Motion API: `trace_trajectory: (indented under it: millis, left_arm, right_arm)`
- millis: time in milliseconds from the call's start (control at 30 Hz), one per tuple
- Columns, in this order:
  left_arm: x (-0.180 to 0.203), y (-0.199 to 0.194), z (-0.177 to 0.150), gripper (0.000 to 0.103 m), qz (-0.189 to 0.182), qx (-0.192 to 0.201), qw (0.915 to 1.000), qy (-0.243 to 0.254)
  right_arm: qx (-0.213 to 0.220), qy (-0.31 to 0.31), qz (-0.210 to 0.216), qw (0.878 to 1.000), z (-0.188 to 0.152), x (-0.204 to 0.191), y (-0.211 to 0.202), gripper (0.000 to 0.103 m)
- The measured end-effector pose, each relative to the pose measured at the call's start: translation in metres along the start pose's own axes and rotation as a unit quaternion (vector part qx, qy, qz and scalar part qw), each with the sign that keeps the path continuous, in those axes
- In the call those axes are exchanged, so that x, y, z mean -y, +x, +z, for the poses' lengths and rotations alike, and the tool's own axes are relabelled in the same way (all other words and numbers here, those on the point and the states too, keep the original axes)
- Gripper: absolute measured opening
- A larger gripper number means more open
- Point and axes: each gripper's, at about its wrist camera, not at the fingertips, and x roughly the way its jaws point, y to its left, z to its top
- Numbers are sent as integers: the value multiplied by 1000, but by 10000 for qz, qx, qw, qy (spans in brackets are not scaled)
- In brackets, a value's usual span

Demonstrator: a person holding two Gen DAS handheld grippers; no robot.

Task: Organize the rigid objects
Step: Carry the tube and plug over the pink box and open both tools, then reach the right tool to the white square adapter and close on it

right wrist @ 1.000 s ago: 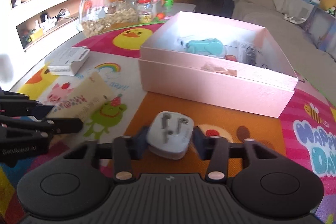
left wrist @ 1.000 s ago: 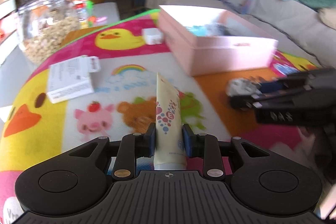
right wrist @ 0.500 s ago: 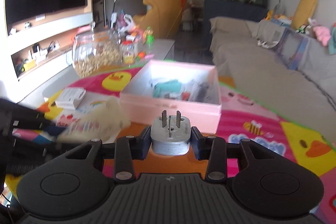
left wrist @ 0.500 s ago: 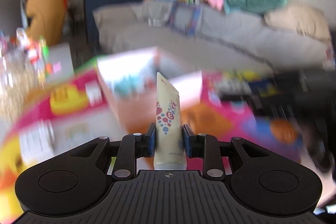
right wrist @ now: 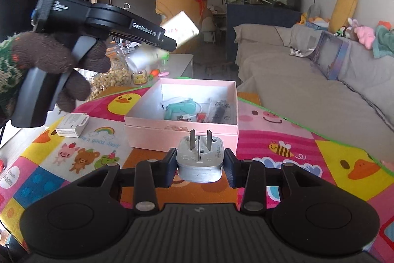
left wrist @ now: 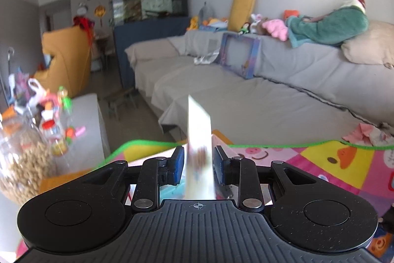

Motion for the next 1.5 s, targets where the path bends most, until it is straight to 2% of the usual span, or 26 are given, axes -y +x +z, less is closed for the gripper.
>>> trace_trajectory:
  millis: [233,367,533,700,800,933,1033,1200,1300,1367,1467,1500]
  left_arm:
    - [-22,-3,-28,30,-113,-314,9992,-200]
    - [-49,-30,-71,30,-283,-499,9963,-640]
    - [-86,-57,-130,28,84,-933,9881,-1218]
    - [-118,-72,-153,28,295,-1023,9810,-1620]
    - [-131,-70,-153,28,375,-971,9794,-1732]
    - [-144,-53,-140,28,284,-879,9764,-1952]
    - [-155,-26,-121,28,147,-919,9744,-2047]
    - [-188,31,-80,28,-37,-915,9651,-2455]
    - [-195,74,-64,28,8,-954,9677,-2333]
    - [-189,102,-61,27,178,-1192,9687,-2168]
    - [-175,132,-64,25,127,-1482,9722,-1809]
    - [-173,134,-67,20,142,-1483,9732,-1755]
  right_arm:
    - [-189,150,-82,9997,1,4,15,39]
    - [-215,217,-94,9995,12,4,26,39]
    - [-163,310,101,9993,49,-1,56,39]
    - [-244,133,155,9995,92,-18,106,39]
    - [-499,149,209,9984,102,-25,130,49]
    - [-681,122,329,9971,90,-35,132,51]
    - [-762,-183,296,9965,70,-45,126,52]
    - [-640,-627,286,9956,42,-55,101,52]
    - [-567,-603,452,9955,30,-54,90,56]
    - [-617,-550,560,9950,22,-53,87,56]
    - [-738,-515,588,9942,11,-51,87,56]
    - [-780,-517,585,9939,8,-50,88,56]
